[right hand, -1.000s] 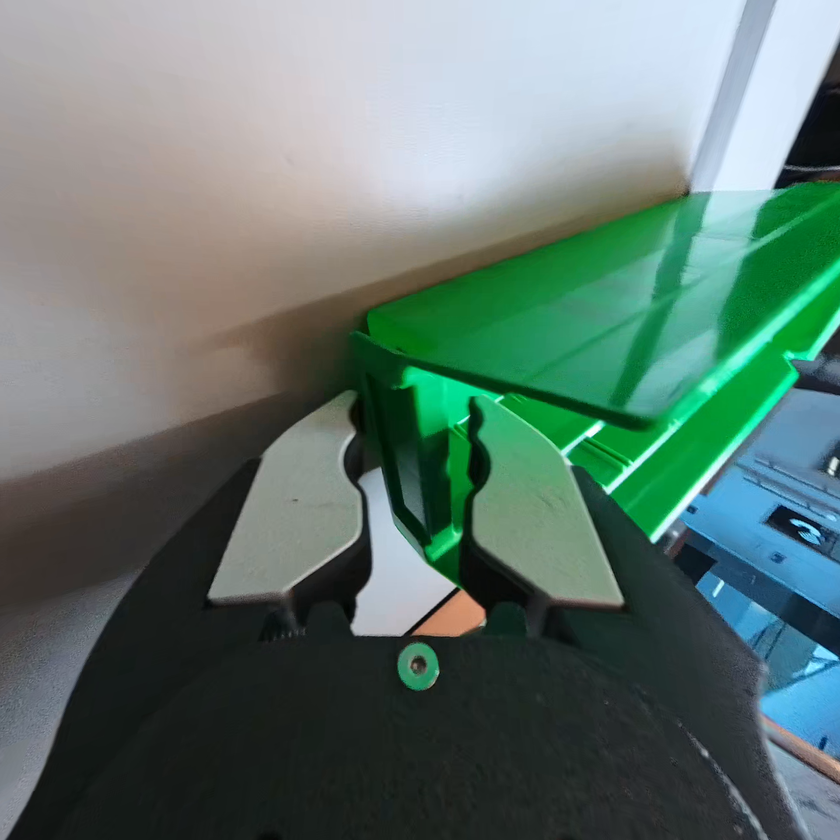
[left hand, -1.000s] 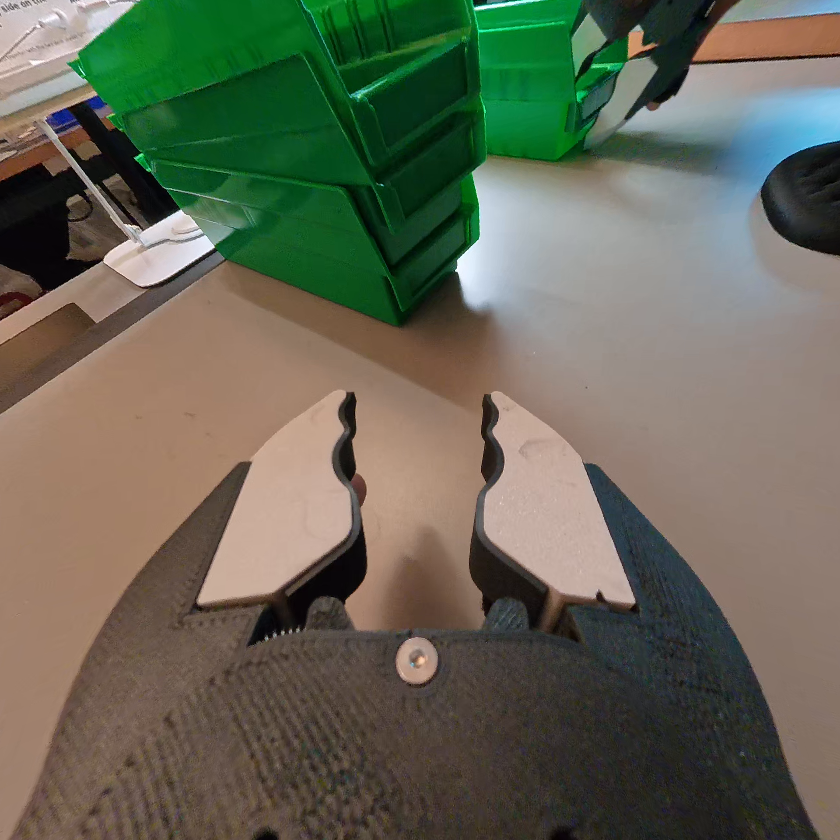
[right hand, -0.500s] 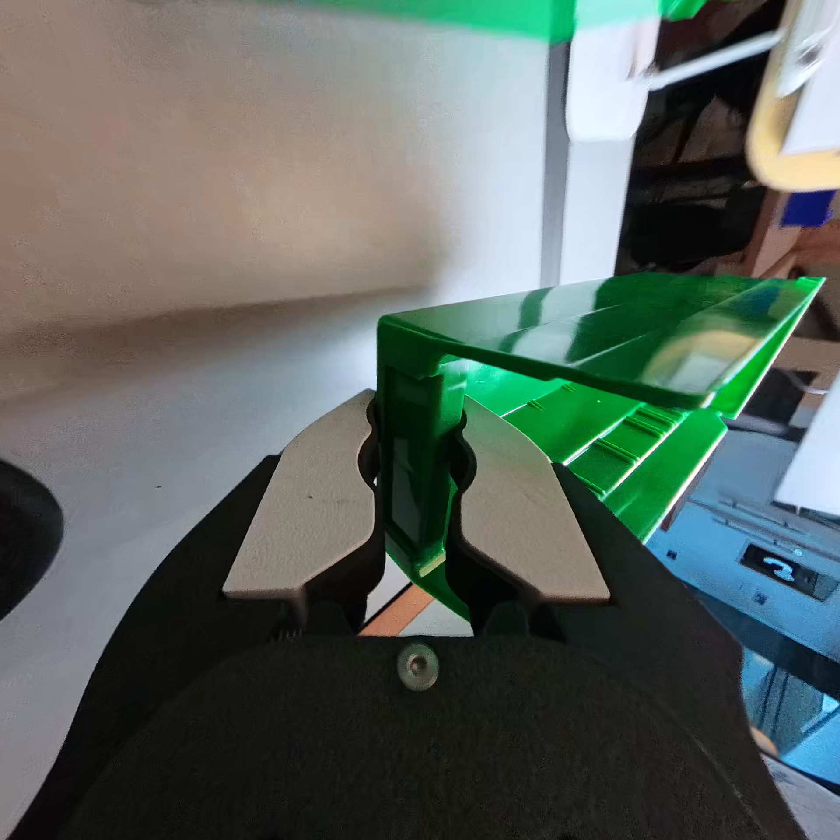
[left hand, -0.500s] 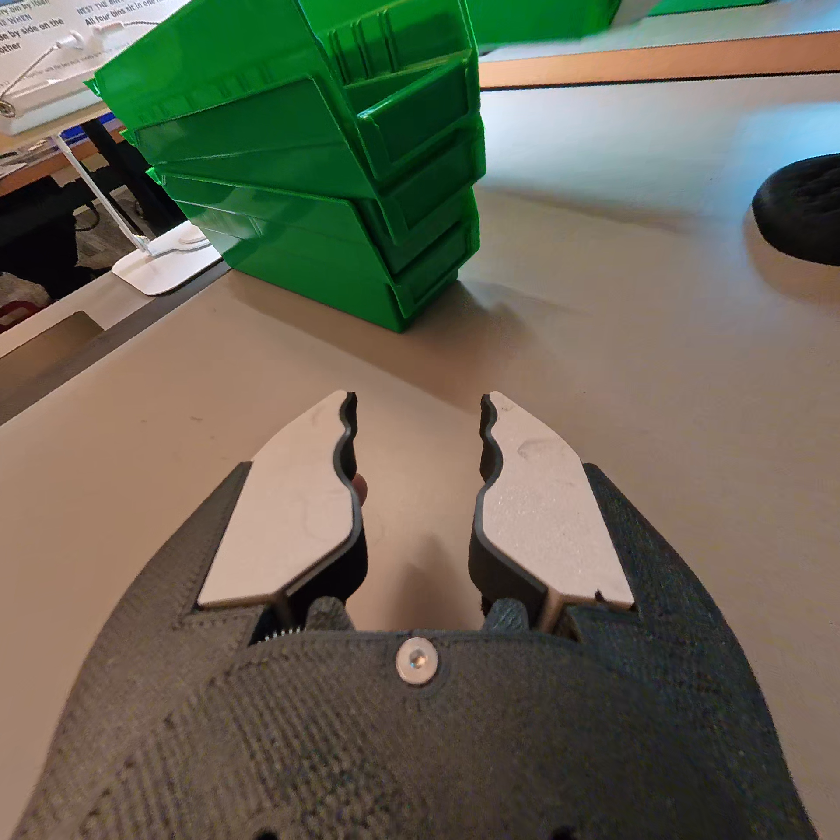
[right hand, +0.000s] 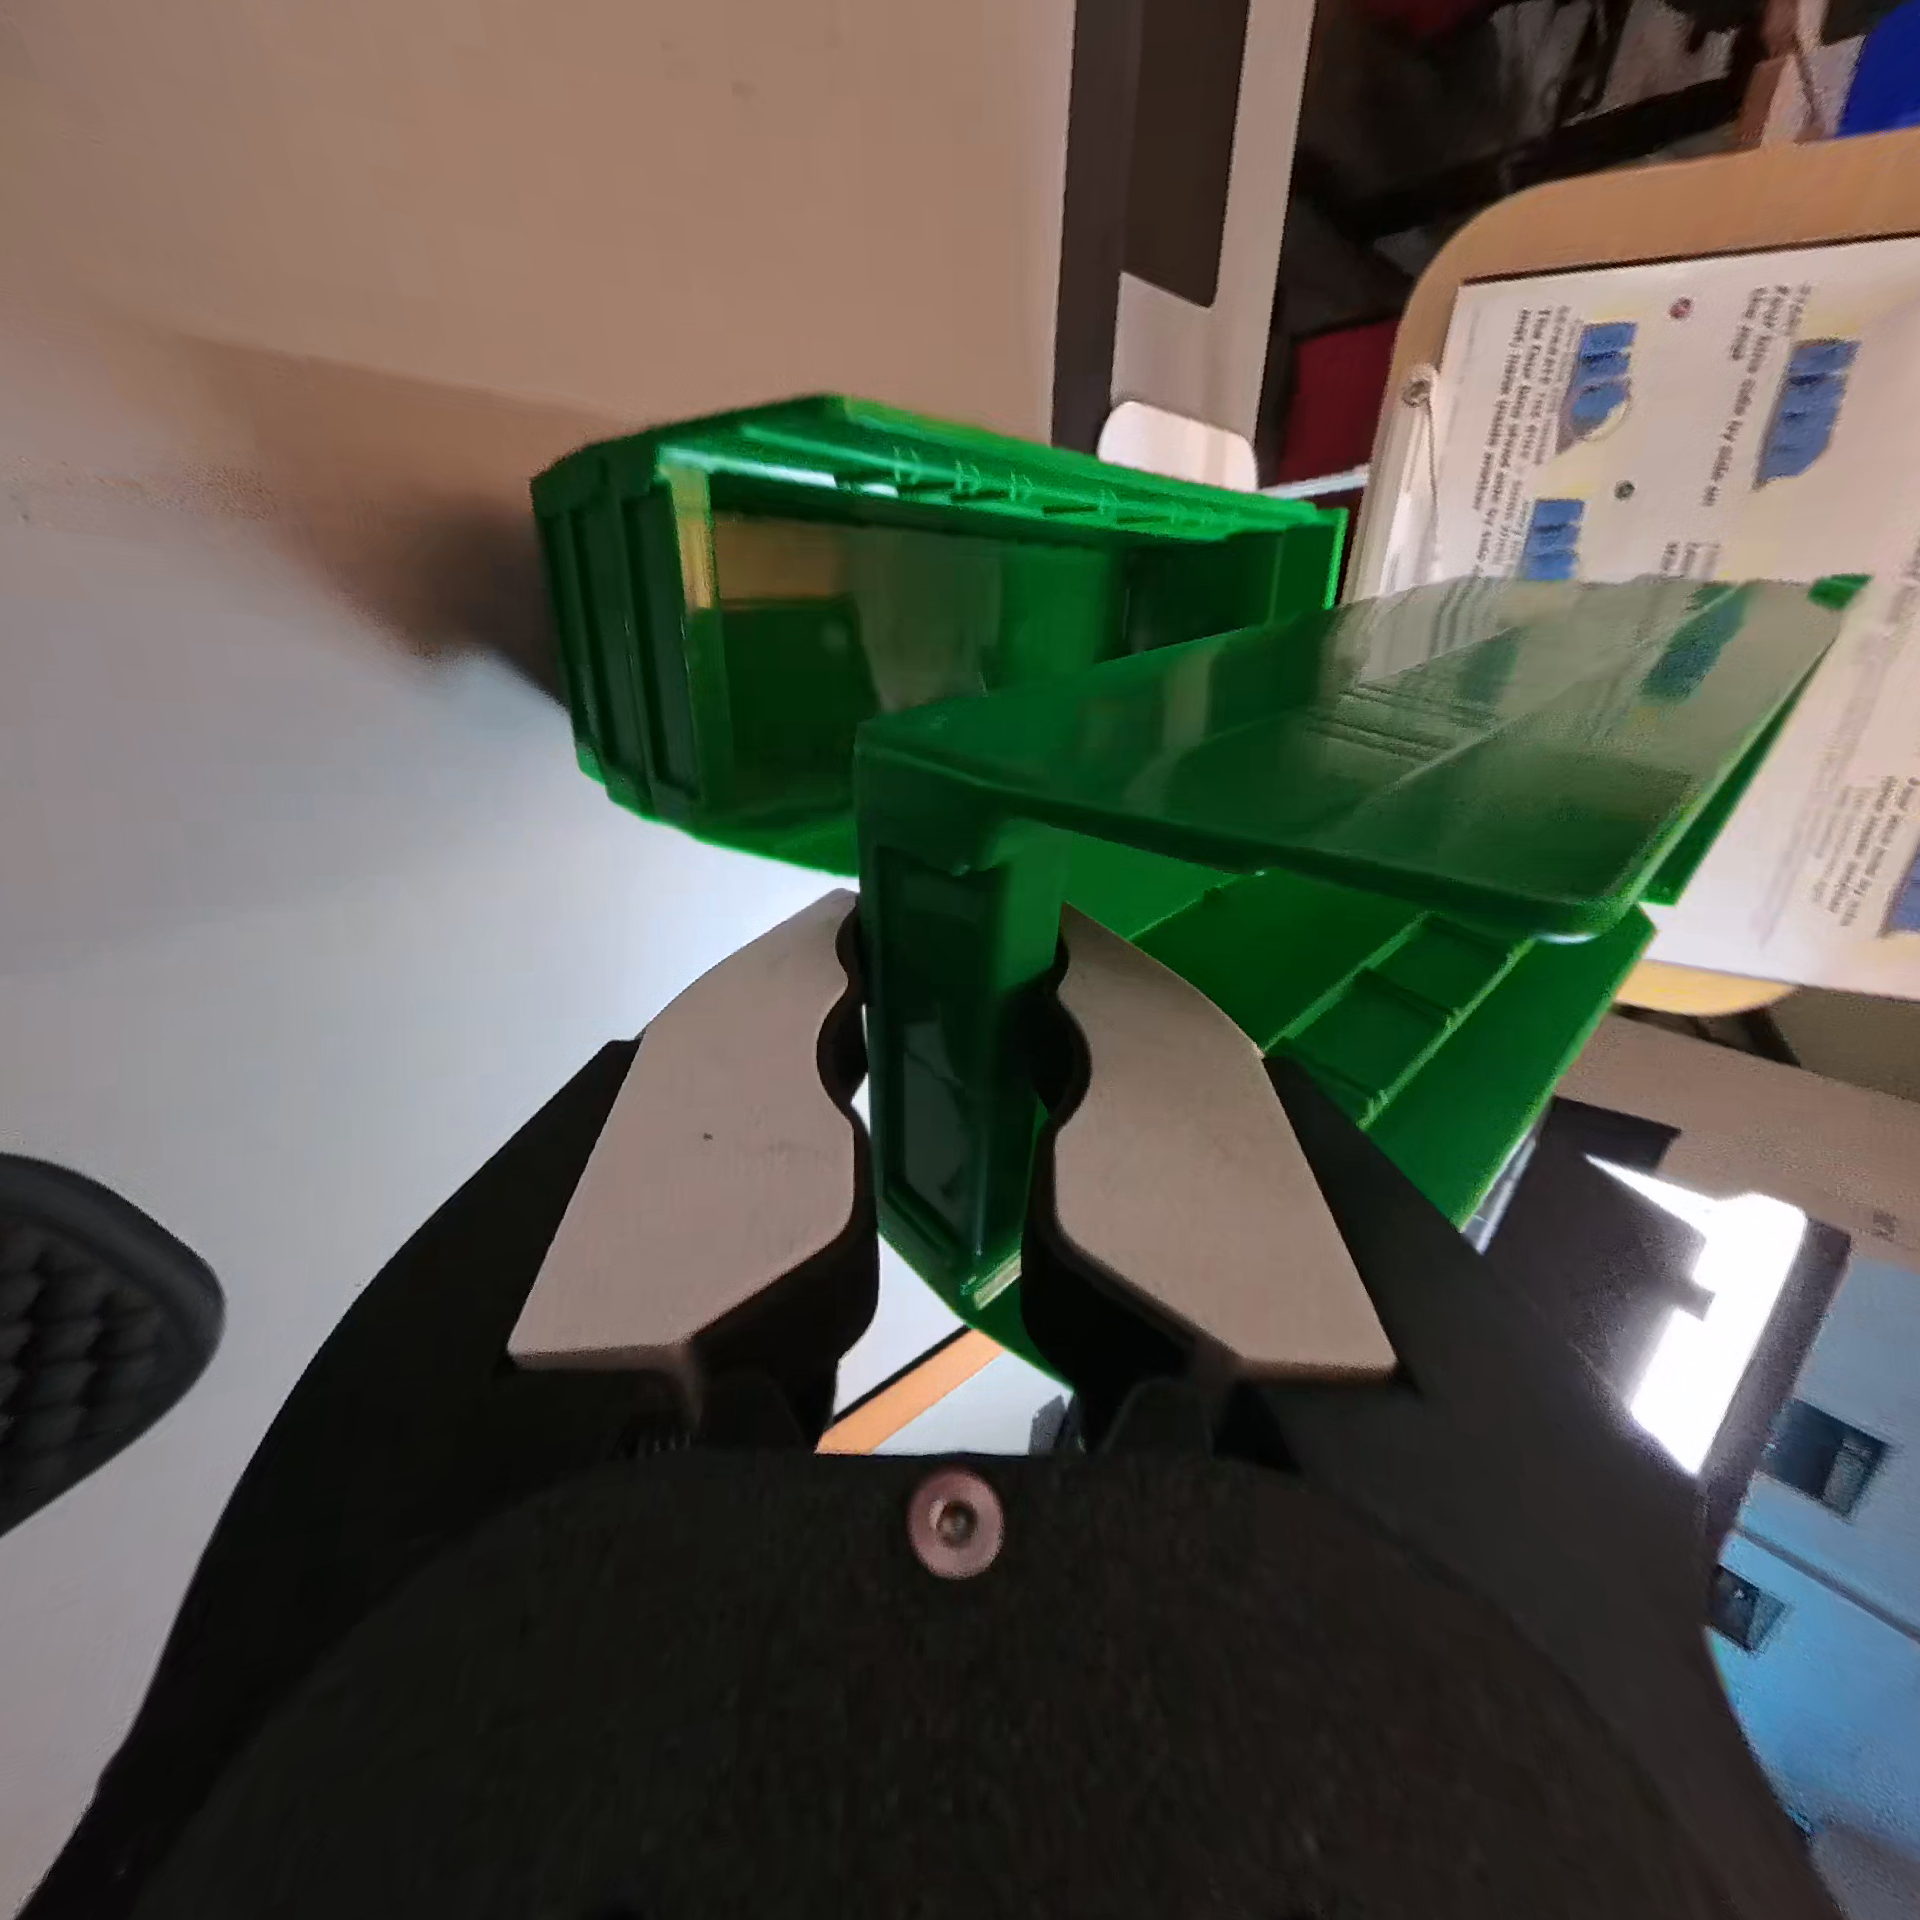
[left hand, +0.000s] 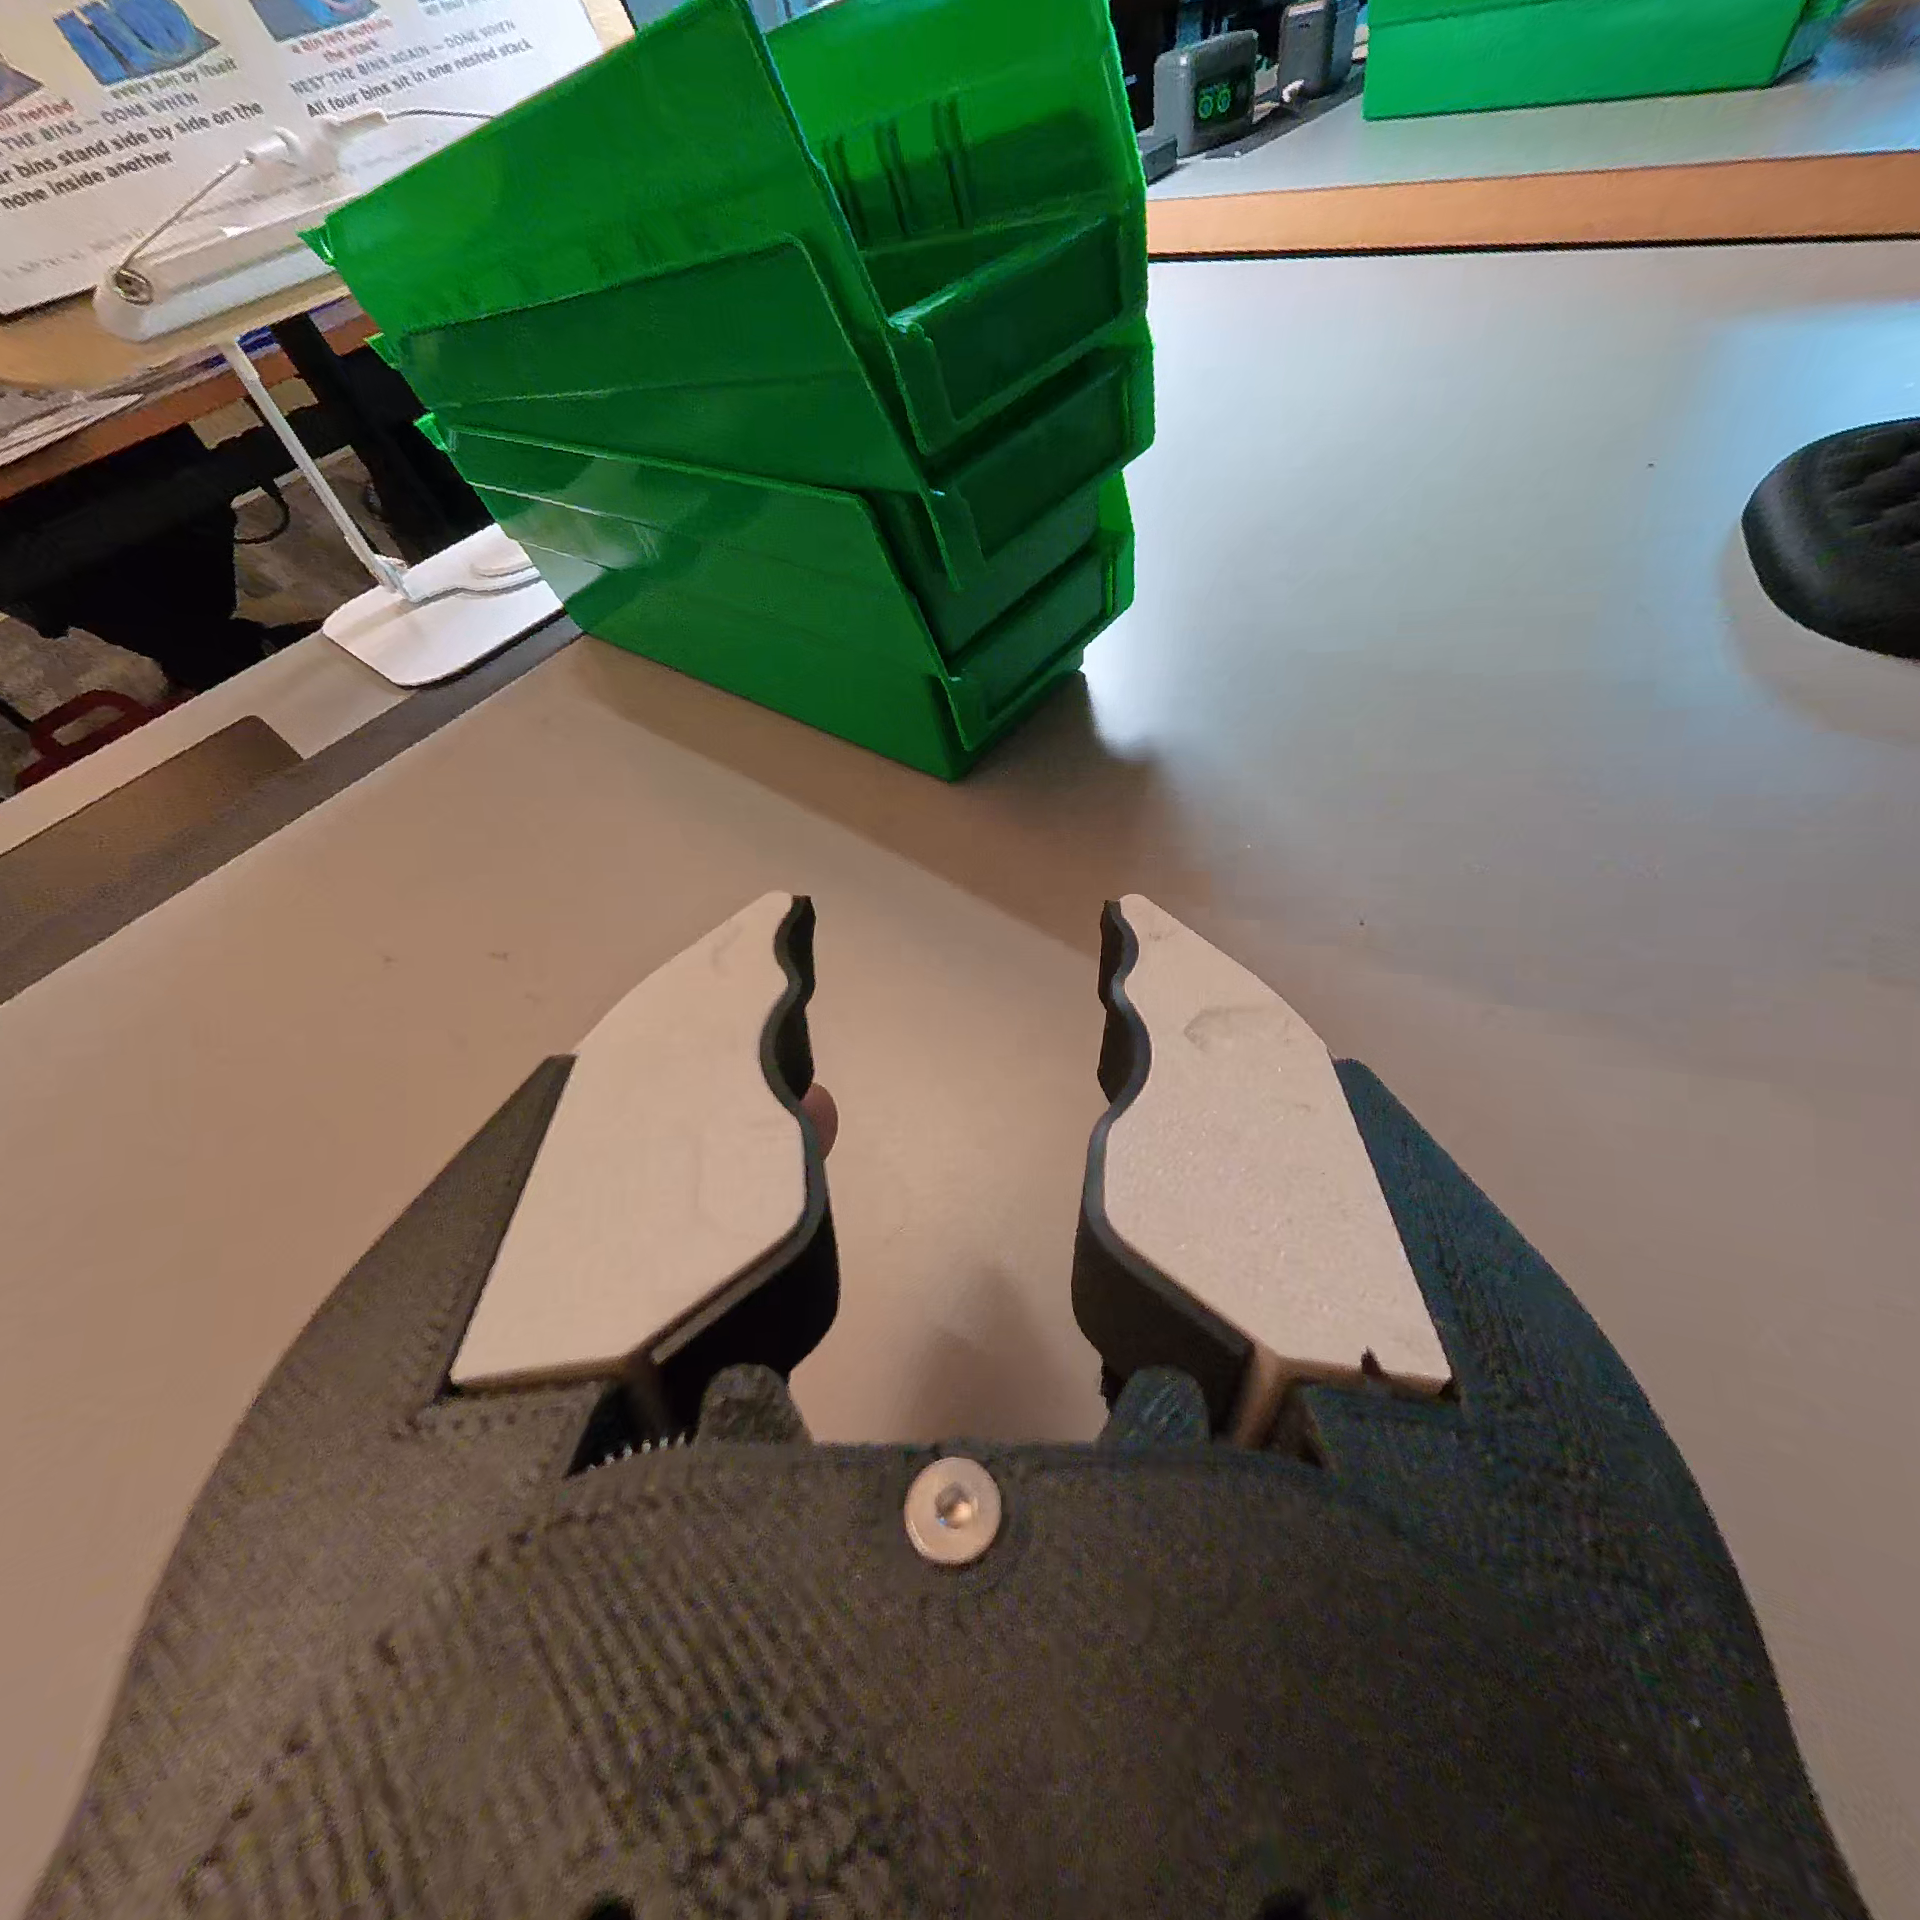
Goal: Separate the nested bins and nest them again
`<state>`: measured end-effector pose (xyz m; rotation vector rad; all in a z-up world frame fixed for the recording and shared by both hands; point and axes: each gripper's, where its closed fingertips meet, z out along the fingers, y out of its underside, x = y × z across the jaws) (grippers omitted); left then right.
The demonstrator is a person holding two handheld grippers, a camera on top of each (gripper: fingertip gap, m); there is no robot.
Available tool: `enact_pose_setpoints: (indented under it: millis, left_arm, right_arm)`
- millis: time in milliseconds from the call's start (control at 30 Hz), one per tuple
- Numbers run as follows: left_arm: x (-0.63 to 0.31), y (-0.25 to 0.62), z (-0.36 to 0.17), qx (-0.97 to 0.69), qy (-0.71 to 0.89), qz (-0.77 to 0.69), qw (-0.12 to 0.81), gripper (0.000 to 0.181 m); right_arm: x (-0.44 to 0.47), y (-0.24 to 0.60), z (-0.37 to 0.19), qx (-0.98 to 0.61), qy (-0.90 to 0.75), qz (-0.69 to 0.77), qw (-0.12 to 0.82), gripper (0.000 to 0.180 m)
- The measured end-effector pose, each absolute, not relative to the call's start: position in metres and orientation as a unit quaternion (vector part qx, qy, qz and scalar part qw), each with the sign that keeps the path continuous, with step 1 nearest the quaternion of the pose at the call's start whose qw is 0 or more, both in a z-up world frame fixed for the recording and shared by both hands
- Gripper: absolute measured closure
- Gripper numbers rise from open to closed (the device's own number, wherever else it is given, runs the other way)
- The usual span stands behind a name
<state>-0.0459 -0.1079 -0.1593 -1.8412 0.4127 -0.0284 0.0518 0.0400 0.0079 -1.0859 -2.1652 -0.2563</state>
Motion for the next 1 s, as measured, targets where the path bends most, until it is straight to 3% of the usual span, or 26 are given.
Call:
enact_pose_setpoints:
  millis: [600, 800, 1000]
  left_arm:
    - [-0.047, -0.112, -0.148, -0.777, 0.174, -0.008, 0.605, 0.127]
    - [-0.047, -0.112, -0.151, -0.781, 0.176, -0.007, 0.6, 0.127]
    - [-0.046, -0.112, -0.153, -0.782, 0.179, -0.006, 0.598, 0.127]
  right_arm:
    - [0.001, 0.04, -0.071, -0.424, -0.845, -0.147, 0.29, 0.147]
    - [0.002, 0.031, -0.065, -0.422, -0.847, -0.117, 0.302, 0.131]
    - [0.013, 0.027, -0.049, -0.43, -0.832, -0.076, 0.343, 0.136]
